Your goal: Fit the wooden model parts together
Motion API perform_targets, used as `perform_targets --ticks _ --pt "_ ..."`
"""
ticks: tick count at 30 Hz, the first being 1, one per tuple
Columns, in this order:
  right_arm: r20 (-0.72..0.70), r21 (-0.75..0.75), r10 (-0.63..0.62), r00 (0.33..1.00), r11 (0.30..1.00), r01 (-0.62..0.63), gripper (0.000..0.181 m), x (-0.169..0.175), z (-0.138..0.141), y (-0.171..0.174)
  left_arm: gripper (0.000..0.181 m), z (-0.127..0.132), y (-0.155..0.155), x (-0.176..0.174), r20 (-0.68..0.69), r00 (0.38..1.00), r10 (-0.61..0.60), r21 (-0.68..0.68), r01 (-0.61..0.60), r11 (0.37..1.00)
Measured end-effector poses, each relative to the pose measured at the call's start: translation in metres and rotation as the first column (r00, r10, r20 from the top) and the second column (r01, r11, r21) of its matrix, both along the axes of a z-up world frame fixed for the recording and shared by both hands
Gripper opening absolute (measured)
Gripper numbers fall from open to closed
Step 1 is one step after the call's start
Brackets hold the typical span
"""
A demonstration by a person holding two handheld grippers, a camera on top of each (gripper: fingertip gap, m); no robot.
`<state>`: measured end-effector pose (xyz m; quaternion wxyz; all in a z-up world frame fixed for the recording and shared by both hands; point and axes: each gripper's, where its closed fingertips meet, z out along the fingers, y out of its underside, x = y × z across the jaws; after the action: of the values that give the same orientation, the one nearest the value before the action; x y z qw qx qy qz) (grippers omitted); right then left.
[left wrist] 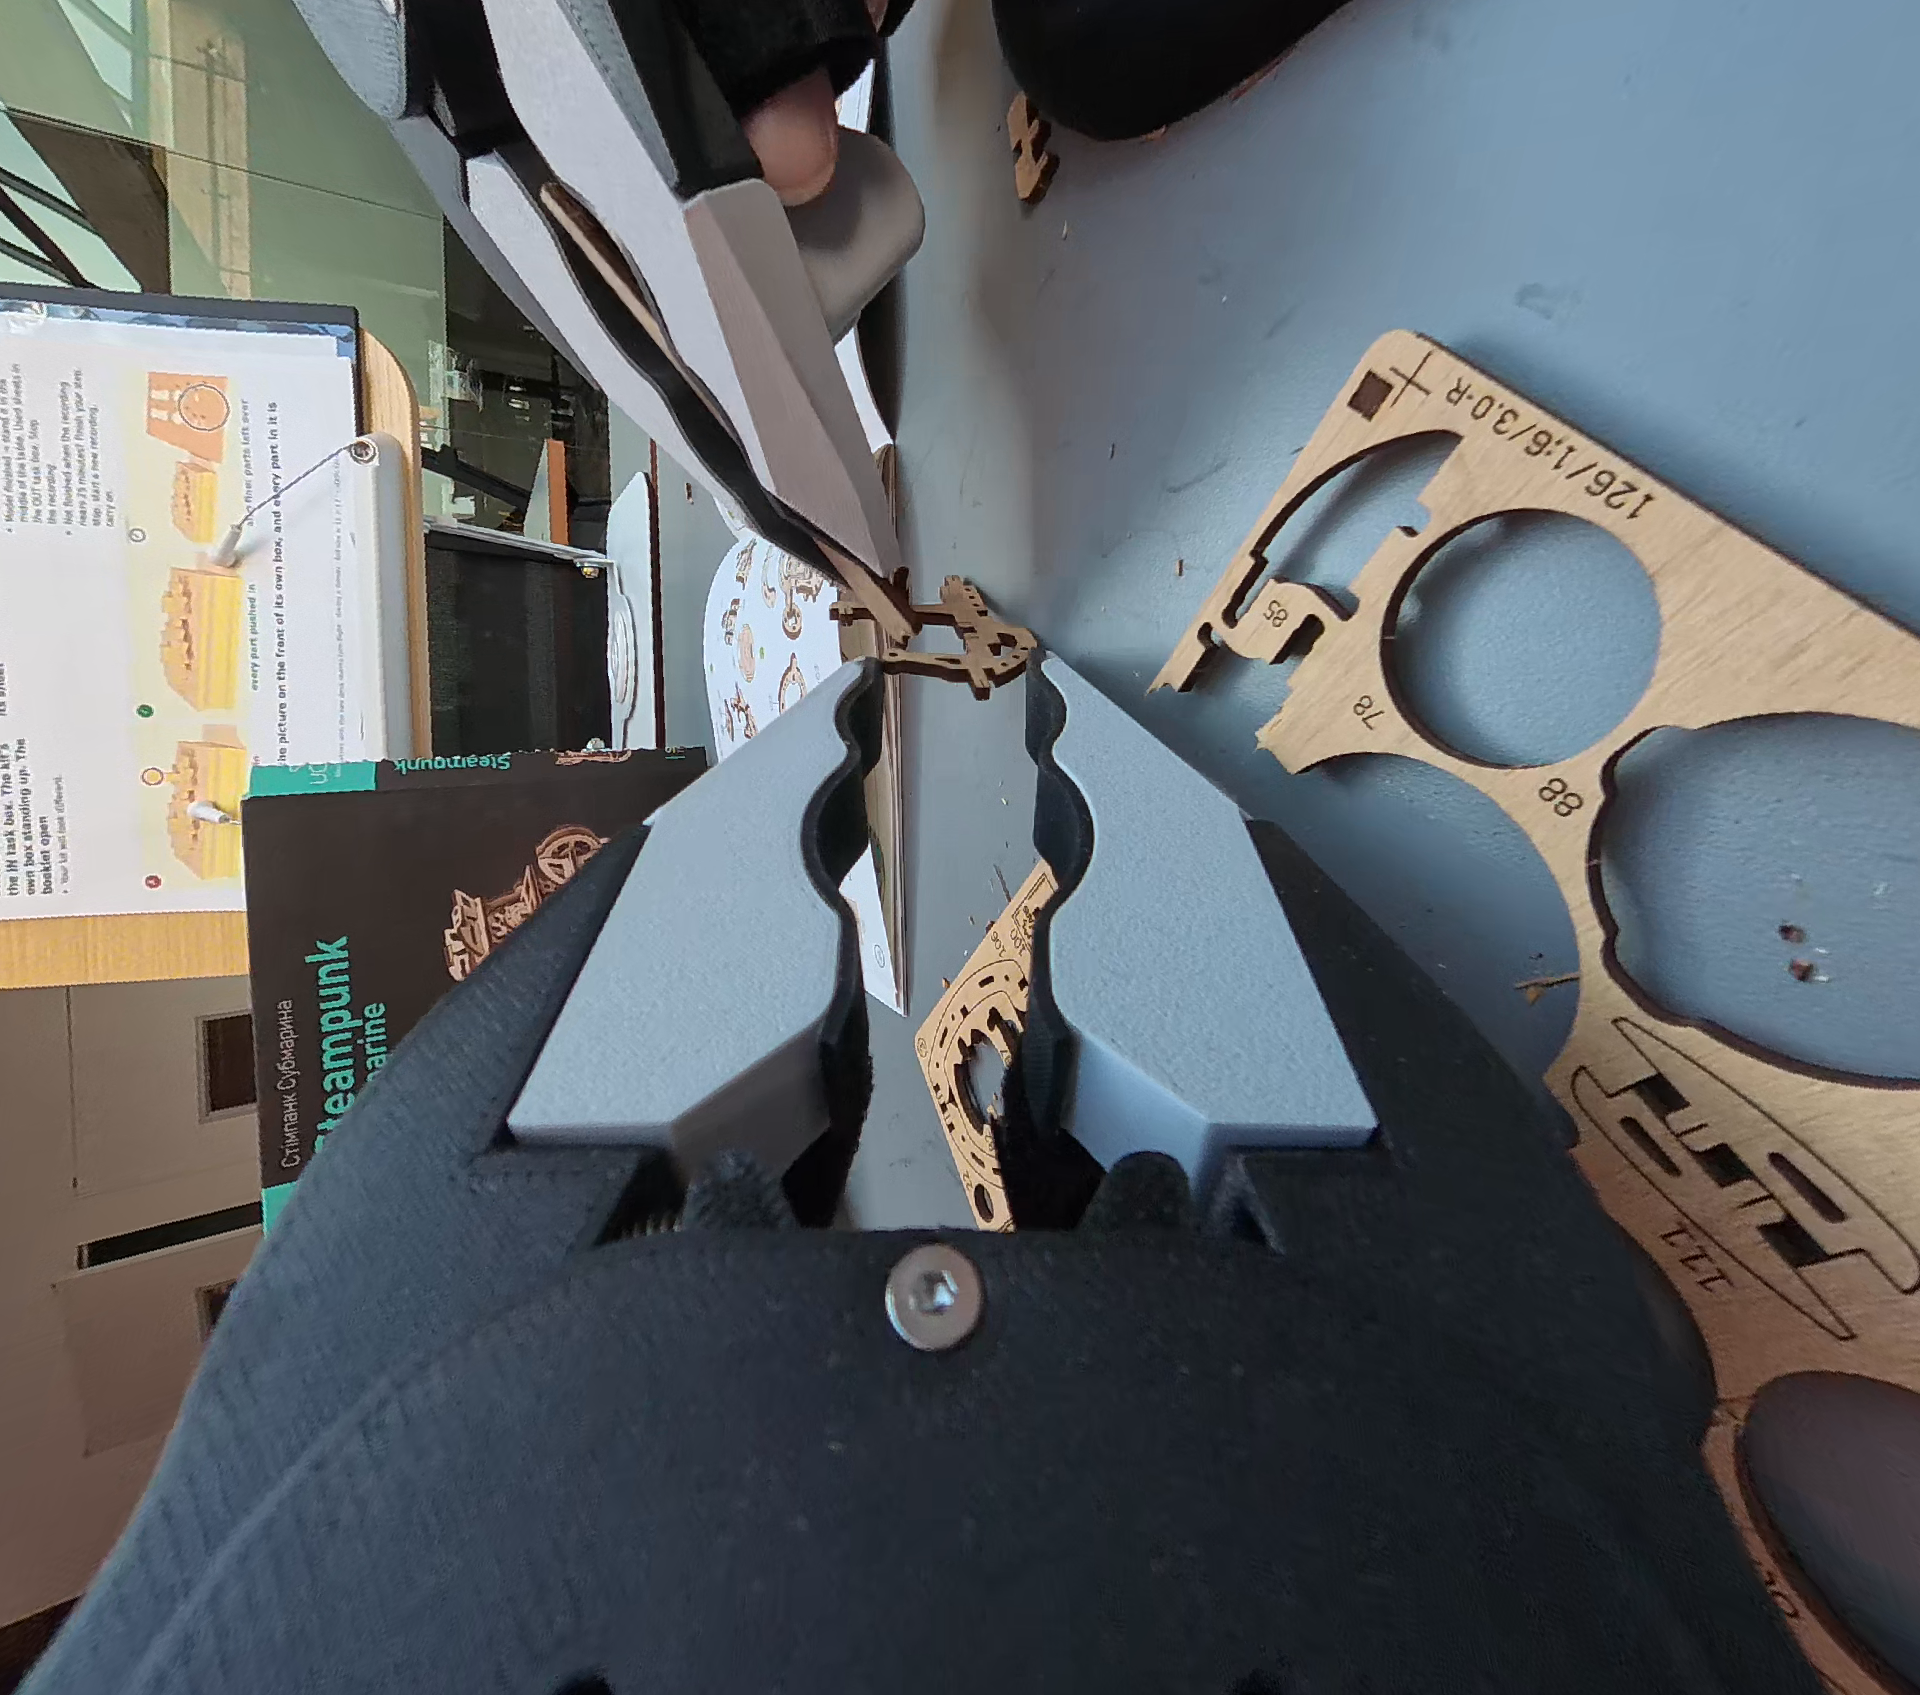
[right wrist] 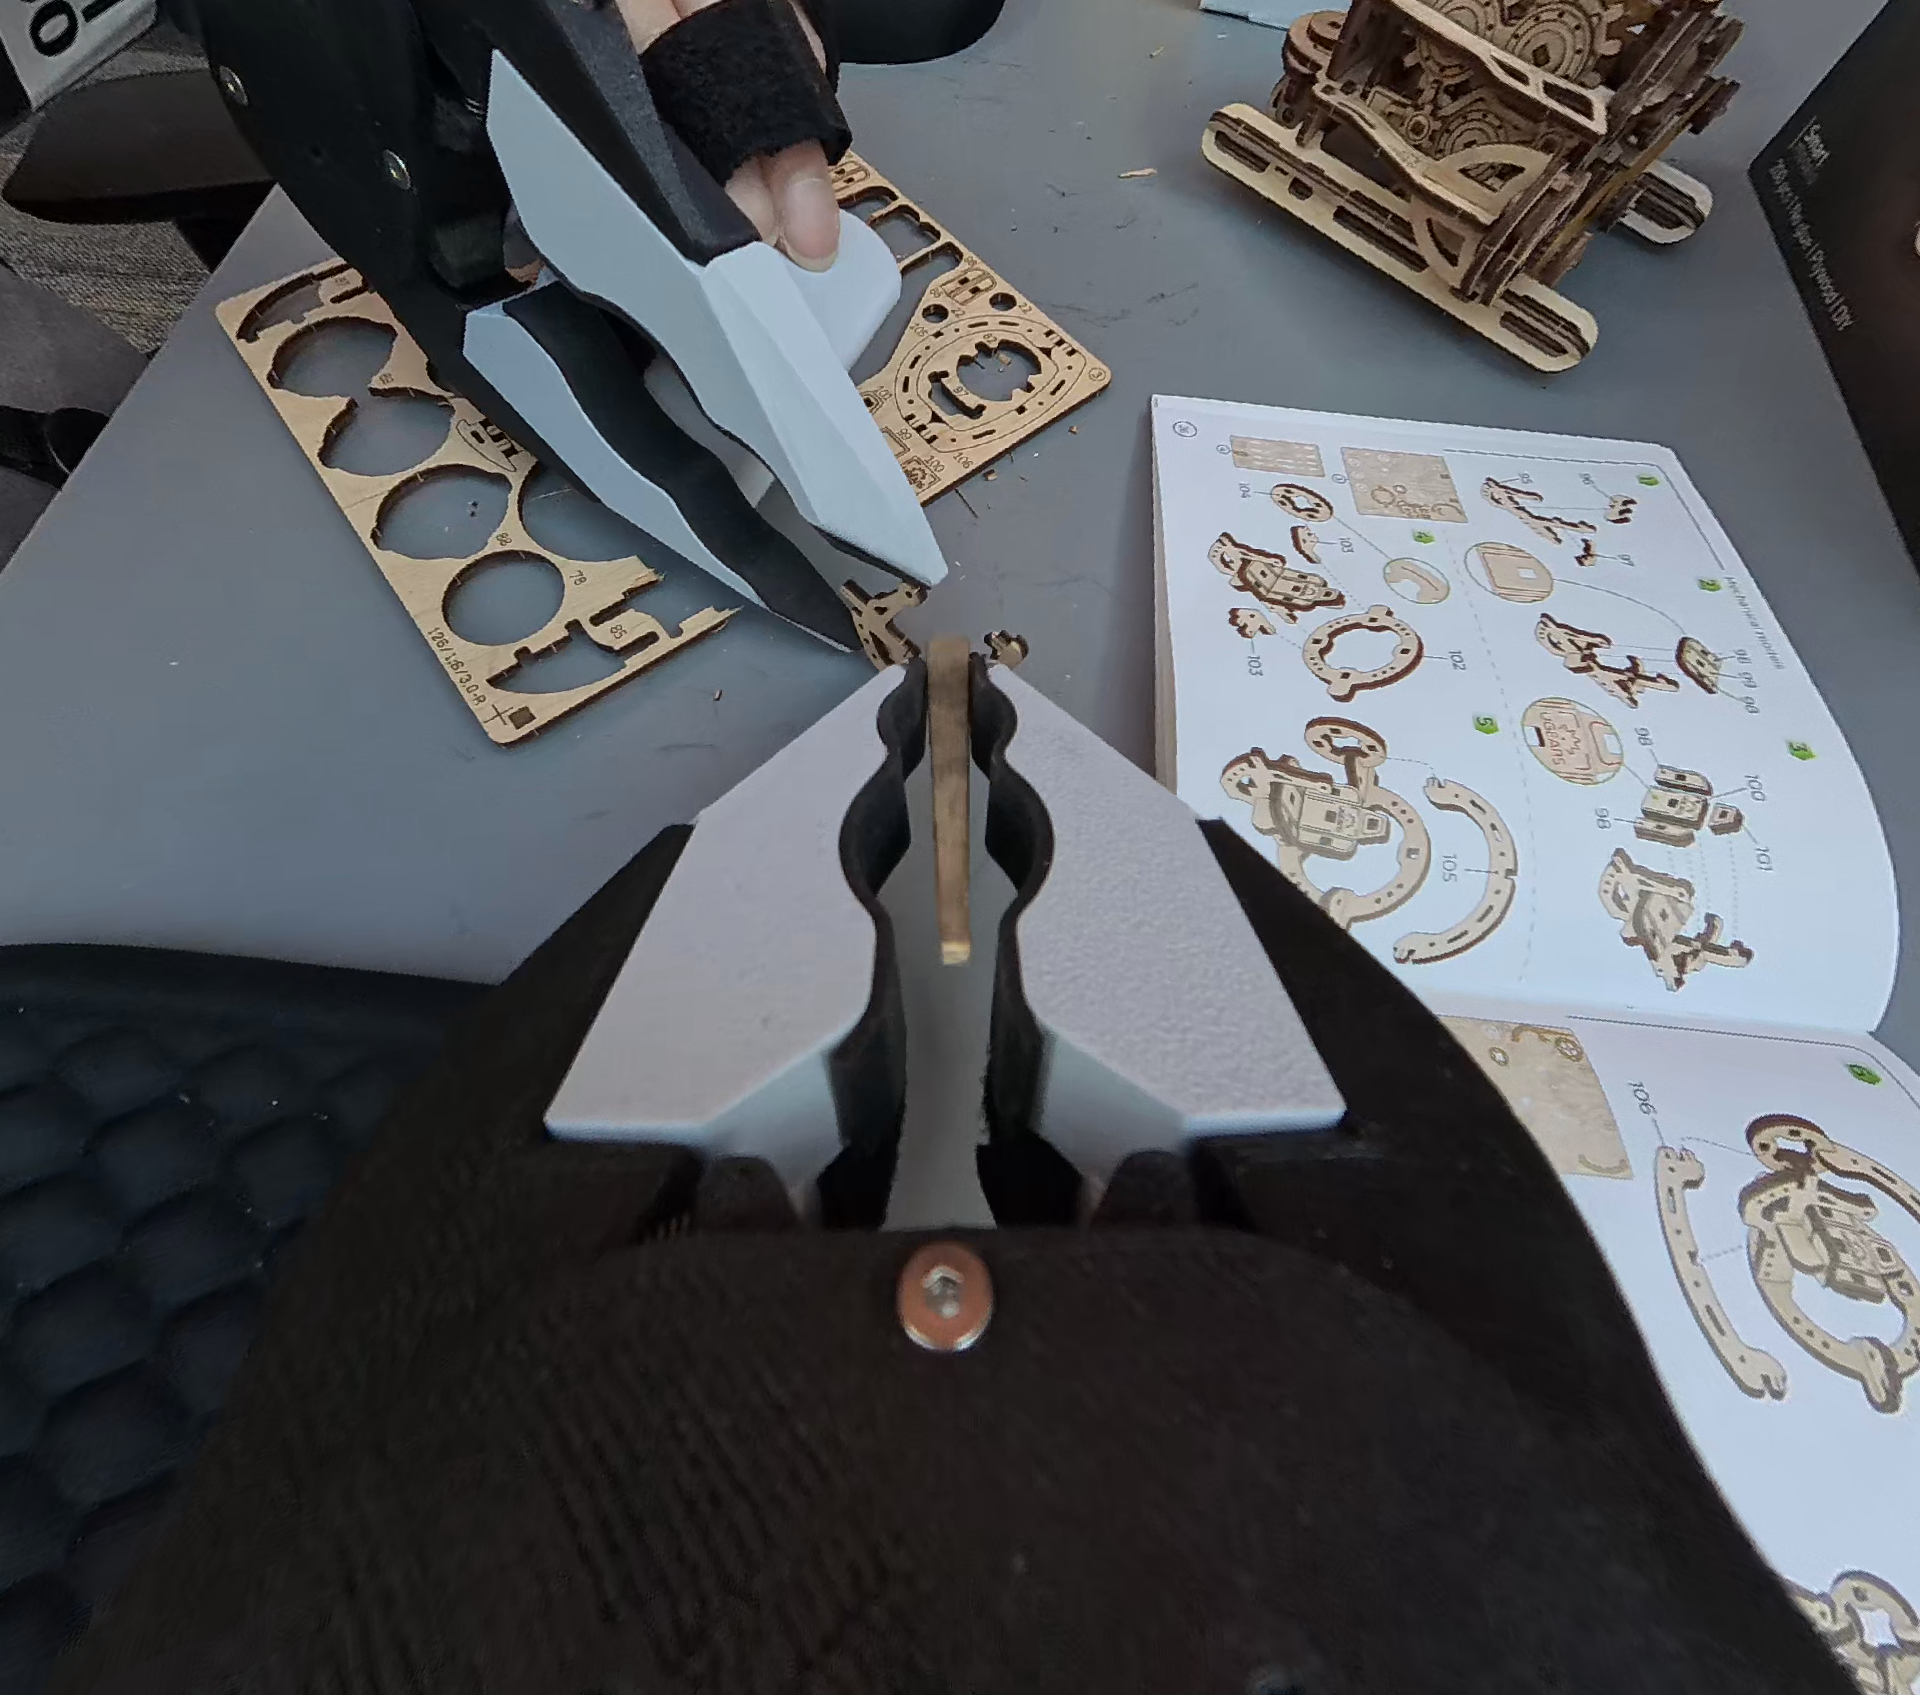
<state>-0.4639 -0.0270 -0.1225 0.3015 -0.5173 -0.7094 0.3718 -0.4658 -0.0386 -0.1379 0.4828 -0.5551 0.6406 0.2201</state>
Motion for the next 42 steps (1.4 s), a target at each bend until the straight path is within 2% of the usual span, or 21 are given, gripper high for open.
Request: perform_targets --ticks 7,12,26,33,42 --pt "-0.019 0.024 -0.018 1.000 1.000 0.018 0.006 -0.003 0.006 -0.003 0.024 0.002 -0.001 0.003 -0.021 1.000 -0.017 0.029 0.018 0.999" --pt "0.018 0.153 0.008 1.000 0.988 -0.011 0.006 -0.004 0.000 -0.008 0.024 0.000 -0.001 0.004 -0.032 0.999 -0.021 0.032 0.022 0.999" --pt "0.032 0.130 0.014 0.999 0.991 -0.018 0.006 -0.003 -0.008 -0.008 0.029 0.001 0.002 0.004 -0.004 1.000 0.000 0.017 0.000 1.000" --pt "0.040 0.131 0.013 0.999 0.991 -0.019 0.006 -0.005 -0.011 -0.009 0.038 0.005 0.003 -0.002 0.101 0.994 0.049 -0.050 -0.044 0.998" --pt "0.028 0.112 0.010 1.000 0.994 -0.013 0.005 -0.004 -0.008 -0.008 0.039 0.005 0.006 -0.005 0.142 0.986 0.083 -0.095 -0.070 0.993"
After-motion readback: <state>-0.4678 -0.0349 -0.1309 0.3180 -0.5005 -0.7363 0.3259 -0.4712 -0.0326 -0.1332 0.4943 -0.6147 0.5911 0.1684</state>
